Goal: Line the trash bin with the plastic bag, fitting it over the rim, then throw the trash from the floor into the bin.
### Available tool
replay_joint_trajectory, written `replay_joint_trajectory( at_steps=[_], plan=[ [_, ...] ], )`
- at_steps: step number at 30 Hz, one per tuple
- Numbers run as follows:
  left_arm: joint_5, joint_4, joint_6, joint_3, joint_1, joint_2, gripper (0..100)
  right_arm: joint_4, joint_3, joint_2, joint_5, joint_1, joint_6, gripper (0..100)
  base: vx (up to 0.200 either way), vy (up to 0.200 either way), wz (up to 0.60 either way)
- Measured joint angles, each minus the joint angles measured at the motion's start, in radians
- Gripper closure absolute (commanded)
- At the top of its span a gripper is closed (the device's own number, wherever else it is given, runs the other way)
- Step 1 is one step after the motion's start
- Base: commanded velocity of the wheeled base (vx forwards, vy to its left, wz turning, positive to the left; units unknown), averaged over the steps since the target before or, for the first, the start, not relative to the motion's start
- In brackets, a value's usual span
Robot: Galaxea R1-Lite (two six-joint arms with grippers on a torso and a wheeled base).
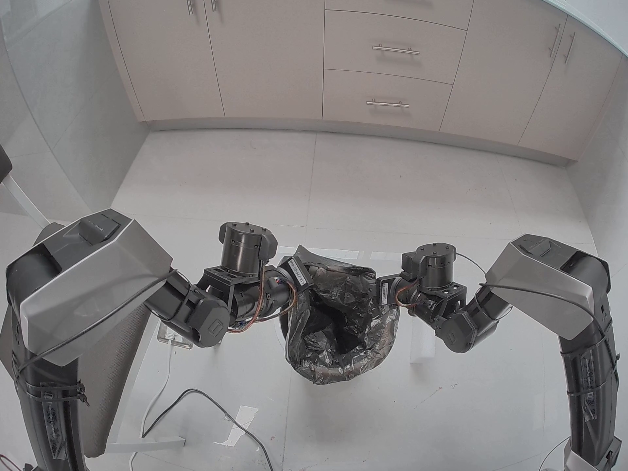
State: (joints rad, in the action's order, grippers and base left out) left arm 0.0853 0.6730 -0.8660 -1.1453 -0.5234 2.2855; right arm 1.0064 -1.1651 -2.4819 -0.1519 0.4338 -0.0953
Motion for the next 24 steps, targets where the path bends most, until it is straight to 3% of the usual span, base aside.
replay_joint_trajectory(
  at_steps=[14, 24],
  plan=[
    [0.001, -0.003, 0.025, -0.017, 0.003, 0.018, 100, -0.004, 0.000, 0.025, -0.001, 0.054, 0.002, 0, 0.000, 0.000, 0.00],
    [-0.003, -0.002, 0.207, -0.026, 0.038, 0.055, 100, -0.003, -0.086, -0.003, -0.008, 0.050, 0.007, 0, 0.000, 0.000, 0.00]
  ],
)
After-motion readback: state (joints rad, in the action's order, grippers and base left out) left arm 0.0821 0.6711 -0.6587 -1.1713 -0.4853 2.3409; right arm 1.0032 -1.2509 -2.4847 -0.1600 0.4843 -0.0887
